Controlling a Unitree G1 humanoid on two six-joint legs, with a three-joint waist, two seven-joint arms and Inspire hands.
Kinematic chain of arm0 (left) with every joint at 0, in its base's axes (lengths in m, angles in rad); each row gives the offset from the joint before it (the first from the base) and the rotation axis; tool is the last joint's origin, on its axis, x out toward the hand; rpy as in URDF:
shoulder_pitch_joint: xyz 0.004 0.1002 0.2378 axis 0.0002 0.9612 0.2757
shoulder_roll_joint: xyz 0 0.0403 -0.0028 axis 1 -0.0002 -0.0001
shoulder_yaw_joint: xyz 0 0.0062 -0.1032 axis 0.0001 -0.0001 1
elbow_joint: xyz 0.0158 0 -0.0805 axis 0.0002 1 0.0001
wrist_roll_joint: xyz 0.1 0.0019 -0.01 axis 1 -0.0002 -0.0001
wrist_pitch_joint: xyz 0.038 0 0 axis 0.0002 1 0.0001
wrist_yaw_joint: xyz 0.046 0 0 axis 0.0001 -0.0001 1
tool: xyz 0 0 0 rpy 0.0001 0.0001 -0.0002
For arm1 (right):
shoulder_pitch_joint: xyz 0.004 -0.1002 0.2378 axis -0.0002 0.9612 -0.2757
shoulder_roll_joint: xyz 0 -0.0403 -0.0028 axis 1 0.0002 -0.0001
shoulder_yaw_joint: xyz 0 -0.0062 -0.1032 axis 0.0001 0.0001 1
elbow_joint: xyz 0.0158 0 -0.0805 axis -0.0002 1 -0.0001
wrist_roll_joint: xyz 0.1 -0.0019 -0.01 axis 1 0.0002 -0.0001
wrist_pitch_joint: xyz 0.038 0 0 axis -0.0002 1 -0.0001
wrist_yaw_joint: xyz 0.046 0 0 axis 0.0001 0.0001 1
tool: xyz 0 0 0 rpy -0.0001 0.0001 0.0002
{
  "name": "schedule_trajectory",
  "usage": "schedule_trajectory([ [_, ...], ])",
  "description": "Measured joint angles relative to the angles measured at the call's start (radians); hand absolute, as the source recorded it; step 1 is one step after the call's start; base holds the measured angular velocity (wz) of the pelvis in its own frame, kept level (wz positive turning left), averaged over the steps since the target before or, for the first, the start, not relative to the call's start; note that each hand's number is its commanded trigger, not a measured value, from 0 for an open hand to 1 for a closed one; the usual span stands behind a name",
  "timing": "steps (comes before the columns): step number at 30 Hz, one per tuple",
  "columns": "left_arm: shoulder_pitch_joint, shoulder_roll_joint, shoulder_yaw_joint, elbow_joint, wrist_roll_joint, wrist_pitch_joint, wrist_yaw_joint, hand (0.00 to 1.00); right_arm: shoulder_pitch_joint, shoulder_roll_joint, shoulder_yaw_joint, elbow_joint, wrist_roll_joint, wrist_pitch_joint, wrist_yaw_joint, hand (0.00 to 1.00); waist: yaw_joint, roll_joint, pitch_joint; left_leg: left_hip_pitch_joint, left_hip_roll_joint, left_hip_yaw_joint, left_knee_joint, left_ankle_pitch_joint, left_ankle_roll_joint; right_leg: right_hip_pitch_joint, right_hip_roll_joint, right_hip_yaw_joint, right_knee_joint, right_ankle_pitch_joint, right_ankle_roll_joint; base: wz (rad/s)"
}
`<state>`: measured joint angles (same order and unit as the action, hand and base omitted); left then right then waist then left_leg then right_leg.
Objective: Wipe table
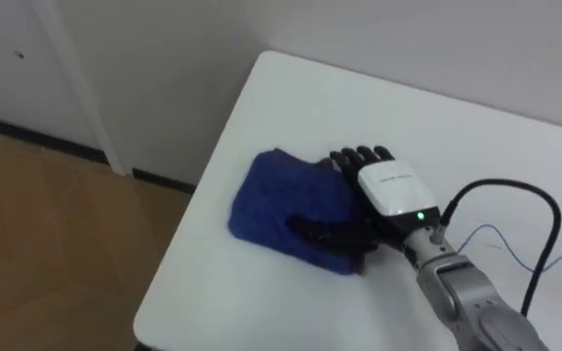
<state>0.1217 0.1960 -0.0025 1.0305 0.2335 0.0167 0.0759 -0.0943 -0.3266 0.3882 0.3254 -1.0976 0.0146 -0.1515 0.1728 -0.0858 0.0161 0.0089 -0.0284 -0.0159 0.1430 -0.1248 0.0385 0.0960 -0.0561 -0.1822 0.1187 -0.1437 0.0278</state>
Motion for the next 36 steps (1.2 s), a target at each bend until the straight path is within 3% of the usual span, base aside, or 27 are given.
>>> schedule_trajectory([
  [3,0.0,0.0,0.0,0.001,-0.002,0.0,0.001,0.0,0.0,0.003,0.0,0.016,0.001,0.001,0.013,0.0,0.004,0.003,-0.0028,0.005,0.0,0.003,-0.004,-0.002,-0.001,0.0,0.002,-0.012,0.003,-0.001,-0.001,-0.05],
  [9,0.006,-0.001,0.013,0.004,0.011,0.0,0.001,0.0,0.014,0.012,-0.002,-0.004,-0.015,-0.001,0.013,0.0,0.021,-0.013,-0.0108,0.02,-0.001,0.006,-0.007,-0.004,0.001,0.007,0.002,-0.007,0.017,-0.001,-0.001,-0.05],
  [14,0.007,-0.008,0.017,0.004,0.01,-0.001,0.02,0.0,0.035,0.033,-0.01,-0.038,-0.026,-0.02,0.0,0.0,0.015,-0.009,-0.008,0.022,-0.002,0.006,-0.006,-0.006,0.002,0.009,0.002,-0.008,0.017,-0.001,-0.001,0.0],
  [19,0.011,-0.012,0.017,0.001,0.01,-0.001,0.029,0.0,0.036,0.046,-0.021,-0.081,-0.013,-0.043,-0.014,0.0,0.001,0.005,-0.0001,0.021,-0.001,0.011,-0.007,-0.008,0.002,0.007,0.002,-0.012,0.017,-0.001,-0.001,0.0],
  [24,0.007,-0.021,0.019,0.002,-0.007,-0.001,0.035,0.0,0.072,0.046,-0.018,-0.17,-0.002,-0.048,-0.025,0.0,-0.001,0.007,-0.0026,0.021,0.0,0.012,-0.009,-0.008,0.003,0.002,0.002,-0.016,0.017,-0.001,-0.001,0.0],
  [28,0.005,-0.031,0.019,0.002,-0.007,-0.024,0.04,0.0,0.081,0.047,-0.018,-0.209,0.004,-0.061,-0.025,0.0,0.0,0.001,-0.0065,0.021,0.0,0.015,-0.01,-0.01,0.004,0.002,0.001,-0.016,0.017,-0.001,-0.001,0.0],
  [36,0.004,-0.037,0.02,0.003,-0.004,-0.028,0.04,0.0,0.103,0.049,-0.018,-0.273,0.001,-0.079,-0.031,0.0,0.001,0.002,-0.0075,0.02,0.0,0.03,-0.009,-0.013,0.007,0.001,-0.001,-0.02,0.017,-0.001,-0.001,-0.03],
])
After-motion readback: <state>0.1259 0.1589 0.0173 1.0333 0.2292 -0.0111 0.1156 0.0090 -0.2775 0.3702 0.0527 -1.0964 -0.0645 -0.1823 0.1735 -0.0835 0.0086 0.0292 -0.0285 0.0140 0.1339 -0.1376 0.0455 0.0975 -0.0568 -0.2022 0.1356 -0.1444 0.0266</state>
